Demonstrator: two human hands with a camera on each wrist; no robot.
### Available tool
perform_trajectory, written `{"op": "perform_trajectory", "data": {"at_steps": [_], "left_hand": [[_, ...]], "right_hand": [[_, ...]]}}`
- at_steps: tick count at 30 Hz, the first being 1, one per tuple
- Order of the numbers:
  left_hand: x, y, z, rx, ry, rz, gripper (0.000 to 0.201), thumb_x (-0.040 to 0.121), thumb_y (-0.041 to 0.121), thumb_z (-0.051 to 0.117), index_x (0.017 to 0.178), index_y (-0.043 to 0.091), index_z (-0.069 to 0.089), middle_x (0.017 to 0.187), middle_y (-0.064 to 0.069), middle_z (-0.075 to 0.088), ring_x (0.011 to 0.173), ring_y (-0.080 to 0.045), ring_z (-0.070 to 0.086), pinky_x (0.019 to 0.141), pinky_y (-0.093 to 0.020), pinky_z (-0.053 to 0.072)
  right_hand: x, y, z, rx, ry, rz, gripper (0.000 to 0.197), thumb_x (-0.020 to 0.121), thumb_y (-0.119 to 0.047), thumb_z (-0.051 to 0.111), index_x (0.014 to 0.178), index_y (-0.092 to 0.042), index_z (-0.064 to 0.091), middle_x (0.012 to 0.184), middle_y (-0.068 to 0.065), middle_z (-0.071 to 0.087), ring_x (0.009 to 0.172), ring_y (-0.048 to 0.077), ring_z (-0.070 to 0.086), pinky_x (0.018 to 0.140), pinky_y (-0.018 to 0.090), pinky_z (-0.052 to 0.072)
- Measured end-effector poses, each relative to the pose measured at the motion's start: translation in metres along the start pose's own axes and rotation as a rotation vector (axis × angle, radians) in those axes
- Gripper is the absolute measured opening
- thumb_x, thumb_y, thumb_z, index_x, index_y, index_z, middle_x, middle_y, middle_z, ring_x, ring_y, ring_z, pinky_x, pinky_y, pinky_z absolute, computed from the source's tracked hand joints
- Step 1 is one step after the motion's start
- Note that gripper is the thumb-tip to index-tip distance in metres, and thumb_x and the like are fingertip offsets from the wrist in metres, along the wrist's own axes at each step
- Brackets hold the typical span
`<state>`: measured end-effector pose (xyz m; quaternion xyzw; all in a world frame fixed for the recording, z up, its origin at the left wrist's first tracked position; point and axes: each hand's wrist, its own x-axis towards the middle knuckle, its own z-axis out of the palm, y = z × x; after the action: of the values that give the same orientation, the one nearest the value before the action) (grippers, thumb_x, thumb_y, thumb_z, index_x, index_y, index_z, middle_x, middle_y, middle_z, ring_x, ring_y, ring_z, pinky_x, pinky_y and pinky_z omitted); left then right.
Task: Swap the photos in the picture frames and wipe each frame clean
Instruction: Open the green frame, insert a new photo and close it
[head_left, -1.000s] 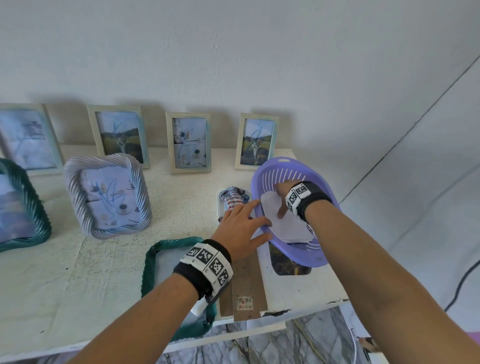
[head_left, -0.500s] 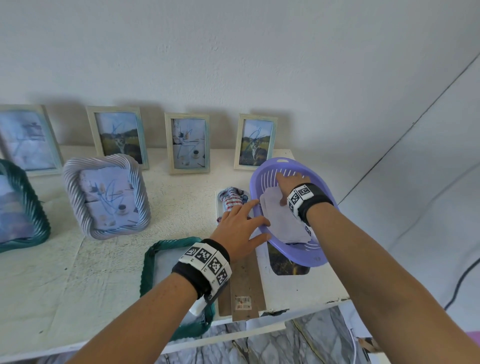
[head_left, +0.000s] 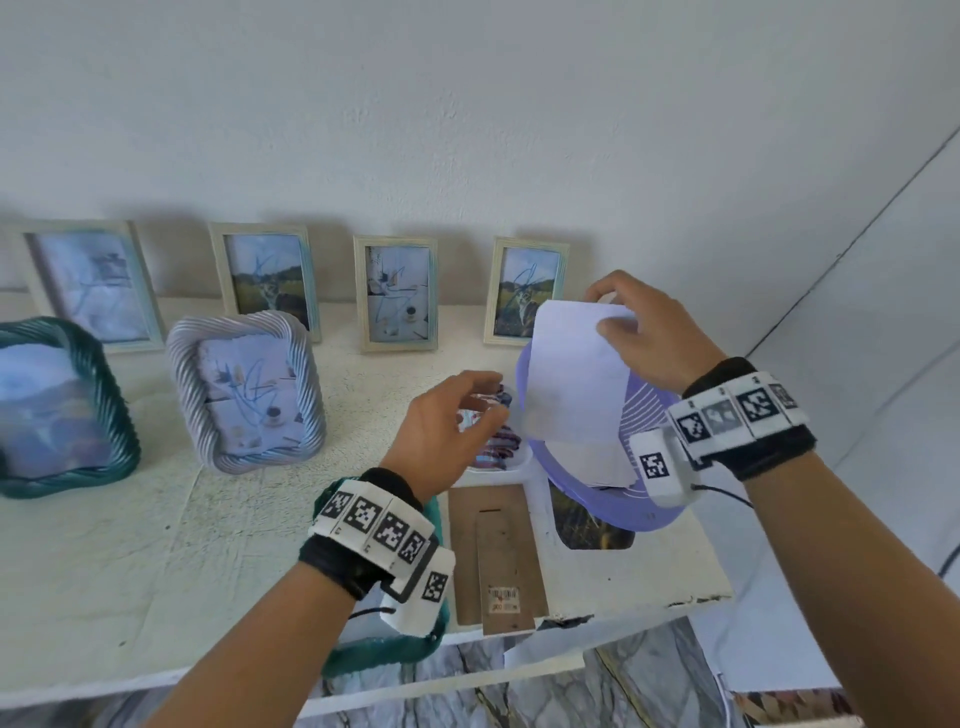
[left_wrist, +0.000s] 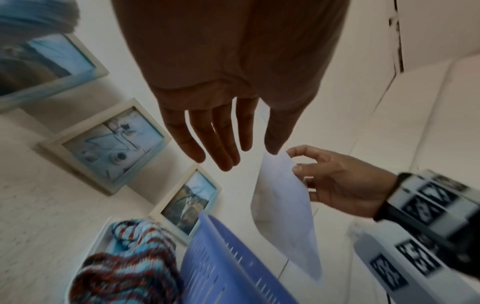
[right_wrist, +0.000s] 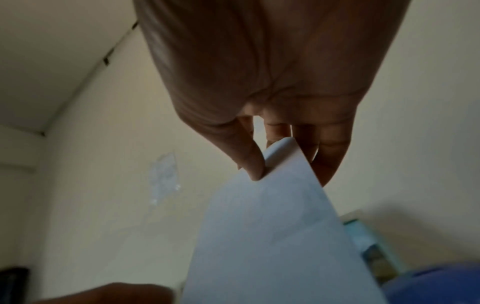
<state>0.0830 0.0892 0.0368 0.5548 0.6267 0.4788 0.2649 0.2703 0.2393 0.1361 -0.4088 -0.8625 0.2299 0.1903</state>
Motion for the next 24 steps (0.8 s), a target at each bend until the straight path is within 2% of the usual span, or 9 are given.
{"op": "perform_trajectory", "data": {"at_steps": [2,4,8,12,15,19,21,24], "left_hand": [[-0.009,0.006,-0.015,-0.073,-0.001,-0.021,0.027,0.093,0.022,0.063,0.118,0.030,0.059,0.104,0.012,0.068,0.092,0.001,0.064,0.079,-0.016,0.052],[-0.022,0.007,-0.031,-0.117,-0.037,-0.042,0.024,0.092,0.018,0.064,0.115,0.025,0.062,0.096,0.007,0.072,0.085,-0.006,0.068,0.076,-0.018,0.054],[-0.057,-0.010,-0.057,-0.153,-0.079,-0.126,0.013,0.089,0.009,0.066,0.102,0.013,0.069,0.085,-0.005,0.073,0.075,-0.019,0.068,0.072,-0.027,0.057],[-0.090,-0.036,-0.074,-0.191,0.022,-0.261,0.011,0.088,0.005,0.066,0.097,0.009,0.068,0.084,-0.011,0.073,0.072,-0.020,0.068,0.069,-0.029,0.057],[-0.109,-0.056,-0.082,-0.189,0.077,-0.322,0.010,0.087,0.003,0.066,0.096,0.009,0.069,0.084,-0.011,0.074,0.074,-0.024,0.069,0.072,-0.032,0.058],[-0.127,-0.077,-0.087,-0.095,0.065,-0.362,0.011,0.087,0.008,0.069,0.094,0.016,0.070,0.083,0.000,0.075,0.075,-0.018,0.071,0.073,-0.029,0.058],[-0.135,-0.084,-0.087,-0.039,0.060,-0.371,0.010,0.086,0.011,0.070,0.093,0.018,0.071,0.080,0.004,0.075,0.075,-0.014,0.071,0.072,-0.025,0.057],[-0.145,-0.093,-0.088,0.029,0.065,-0.371,0.009,0.085,0.015,0.072,0.094,0.016,0.072,0.079,0.006,0.074,0.074,-0.011,0.070,0.075,-0.027,0.059]], "right_hand": [[-0.014,-0.018,0.009,0.108,-0.014,-0.065,0.024,0.091,-0.005,0.049,0.106,-0.022,0.054,0.083,-0.012,0.054,0.068,0.013,0.053,0.055,0.015,0.040],[-0.027,-0.029,0.026,0.187,-0.038,-0.124,0.023,0.091,-0.004,0.050,0.107,-0.020,0.054,0.084,-0.013,0.055,0.069,0.003,0.052,0.059,0.016,0.038],[-0.050,-0.044,0.071,0.325,-0.050,-0.182,0.024,0.095,-0.008,0.054,0.115,-0.022,0.054,0.097,-0.017,0.057,0.078,0.004,0.055,0.065,0.018,0.041],[-0.073,-0.047,0.122,0.509,-0.062,-0.018,0.037,0.092,-0.016,0.062,0.127,-0.020,0.051,0.098,-0.006,0.064,0.085,0.008,0.063,0.071,0.024,0.053],[-0.094,-0.045,0.160,0.562,-0.183,0.107,0.035,0.089,-0.017,0.065,0.122,-0.022,0.052,0.096,0.000,0.067,0.088,0.015,0.064,0.071,0.020,0.050],[-0.116,-0.048,0.197,0.529,-0.239,0.149,0.027,0.088,-0.018,0.064,0.109,-0.031,0.053,0.092,0.002,0.066,0.085,0.015,0.063,0.074,0.027,0.053],[-0.124,-0.050,0.208,0.473,-0.230,0.165,0.025,0.089,-0.019,0.064,0.109,-0.029,0.054,0.086,-0.001,0.063,0.080,0.012,0.060,0.071,0.024,0.048],[-0.133,-0.054,0.217,0.383,-0.235,0.153,0.028,0.089,-0.022,0.063,0.115,-0.026,0.054,0.082,-0.002,0.063,0.076,0.010,0.060,0.070,0.023,0.048]]}}
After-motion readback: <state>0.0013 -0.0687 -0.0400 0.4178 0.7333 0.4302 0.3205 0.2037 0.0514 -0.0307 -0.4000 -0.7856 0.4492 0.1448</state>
